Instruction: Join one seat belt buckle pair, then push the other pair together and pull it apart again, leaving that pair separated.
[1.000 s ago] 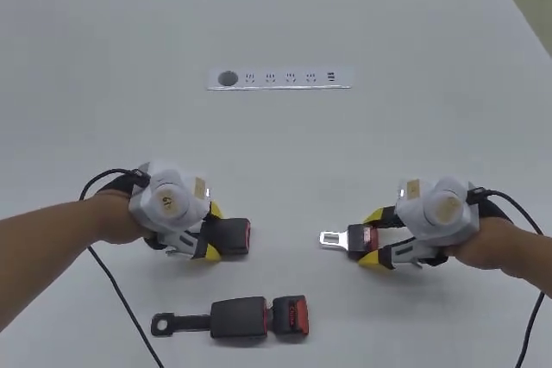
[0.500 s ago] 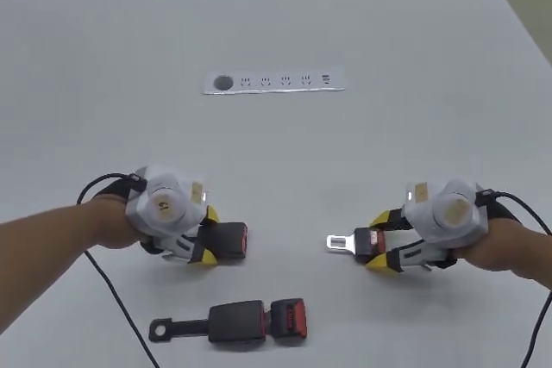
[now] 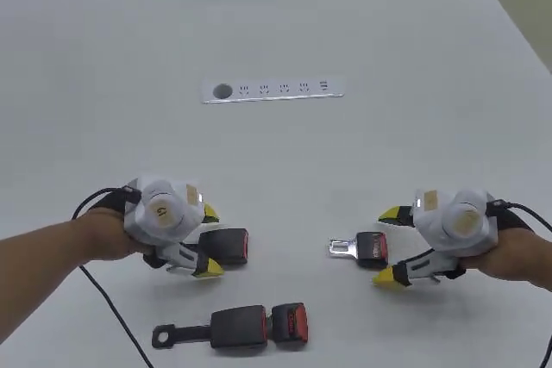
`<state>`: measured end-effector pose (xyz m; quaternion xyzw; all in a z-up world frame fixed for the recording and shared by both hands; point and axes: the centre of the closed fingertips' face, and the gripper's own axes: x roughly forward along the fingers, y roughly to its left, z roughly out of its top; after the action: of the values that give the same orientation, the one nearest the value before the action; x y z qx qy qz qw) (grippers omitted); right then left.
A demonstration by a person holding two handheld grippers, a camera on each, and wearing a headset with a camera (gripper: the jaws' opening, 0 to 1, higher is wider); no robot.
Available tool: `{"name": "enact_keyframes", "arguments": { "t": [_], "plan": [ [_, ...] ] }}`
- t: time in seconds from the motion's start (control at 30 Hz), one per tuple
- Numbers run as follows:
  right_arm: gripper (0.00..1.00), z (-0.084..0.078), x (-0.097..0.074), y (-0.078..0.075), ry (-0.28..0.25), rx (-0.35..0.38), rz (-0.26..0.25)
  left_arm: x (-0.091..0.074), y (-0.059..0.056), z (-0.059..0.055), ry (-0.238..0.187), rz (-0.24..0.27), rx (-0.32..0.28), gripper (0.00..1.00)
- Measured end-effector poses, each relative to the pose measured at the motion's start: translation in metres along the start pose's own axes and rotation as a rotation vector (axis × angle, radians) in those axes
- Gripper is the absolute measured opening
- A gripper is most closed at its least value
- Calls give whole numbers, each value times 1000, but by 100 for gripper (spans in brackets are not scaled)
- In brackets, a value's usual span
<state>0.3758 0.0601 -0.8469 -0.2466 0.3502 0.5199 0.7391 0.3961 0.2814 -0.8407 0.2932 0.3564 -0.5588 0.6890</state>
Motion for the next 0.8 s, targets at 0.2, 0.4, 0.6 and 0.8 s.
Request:
{"name": "enact_keyframes", "arguments": {
  "t": [0.2, 0.4, 0.6, 0.8],
  "plan": [
    [81, 23, -16, -18, -138, 132, -185, -23, 9, 15, -105, 114, -195, 84],
    [87, 42, -34, -18, -227, 224, -354, -52, 8, 20, -224, 218, -332, 98],
    [95, 53, -50, -4, -279, 250, -432, -83, -8, 15, -284, 275, -396, 100],
    [96, 65, -66, 12, -314, 267, -472, -120, -22, 10, -342, 341, -414, 100]
  ]
}}
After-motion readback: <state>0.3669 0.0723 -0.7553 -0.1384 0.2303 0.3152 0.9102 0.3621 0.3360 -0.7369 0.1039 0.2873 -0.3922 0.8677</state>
